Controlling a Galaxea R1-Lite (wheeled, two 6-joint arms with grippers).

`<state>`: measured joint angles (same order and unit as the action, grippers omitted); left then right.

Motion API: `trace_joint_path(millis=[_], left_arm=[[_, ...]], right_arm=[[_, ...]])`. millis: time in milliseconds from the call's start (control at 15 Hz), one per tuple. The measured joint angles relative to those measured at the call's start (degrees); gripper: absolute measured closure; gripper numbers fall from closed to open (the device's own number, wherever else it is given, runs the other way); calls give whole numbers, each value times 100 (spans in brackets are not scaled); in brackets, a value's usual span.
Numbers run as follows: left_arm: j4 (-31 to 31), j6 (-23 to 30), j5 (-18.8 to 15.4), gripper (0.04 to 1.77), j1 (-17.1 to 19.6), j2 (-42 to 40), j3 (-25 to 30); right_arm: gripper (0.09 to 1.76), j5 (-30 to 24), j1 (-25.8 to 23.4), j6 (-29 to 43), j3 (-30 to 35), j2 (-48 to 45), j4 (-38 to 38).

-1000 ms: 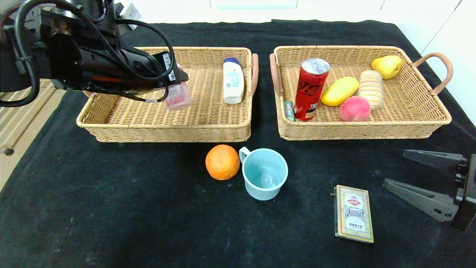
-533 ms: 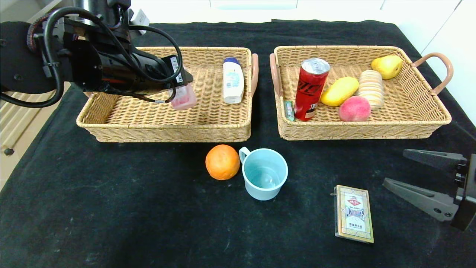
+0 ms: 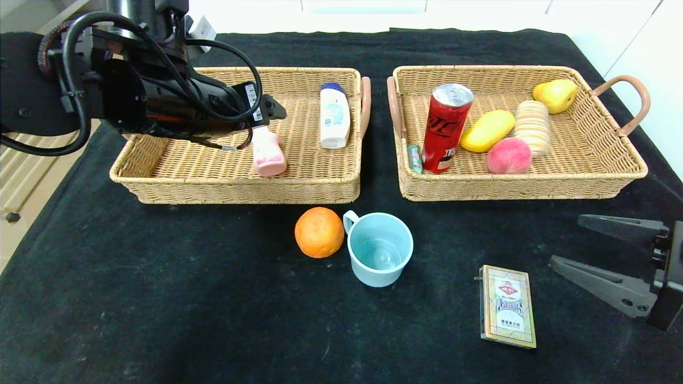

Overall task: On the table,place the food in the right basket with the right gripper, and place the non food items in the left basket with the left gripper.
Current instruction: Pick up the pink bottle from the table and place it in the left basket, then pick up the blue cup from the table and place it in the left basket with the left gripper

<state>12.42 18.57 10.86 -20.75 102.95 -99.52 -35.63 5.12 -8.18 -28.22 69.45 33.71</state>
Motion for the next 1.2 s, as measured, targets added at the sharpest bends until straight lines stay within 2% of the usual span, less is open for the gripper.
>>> trace_joint_path(millis=[133,333,800,1200], left_arm=[[33,-18,2,32,-66,-77,88],[28,-184,2,25,-386,-317,341],[-11,-597,11,16,-1552,-902,1406],[33,-763,44,12,-2640,-1089,1593]], right_arm=[[14,-2,-5,0,0,-5,0],[14,-2,-39,-2,-9,-29,6],[14,-17,-61,0,-9,-140,0],[14,-17,-74,-2,-16,-143,2]])
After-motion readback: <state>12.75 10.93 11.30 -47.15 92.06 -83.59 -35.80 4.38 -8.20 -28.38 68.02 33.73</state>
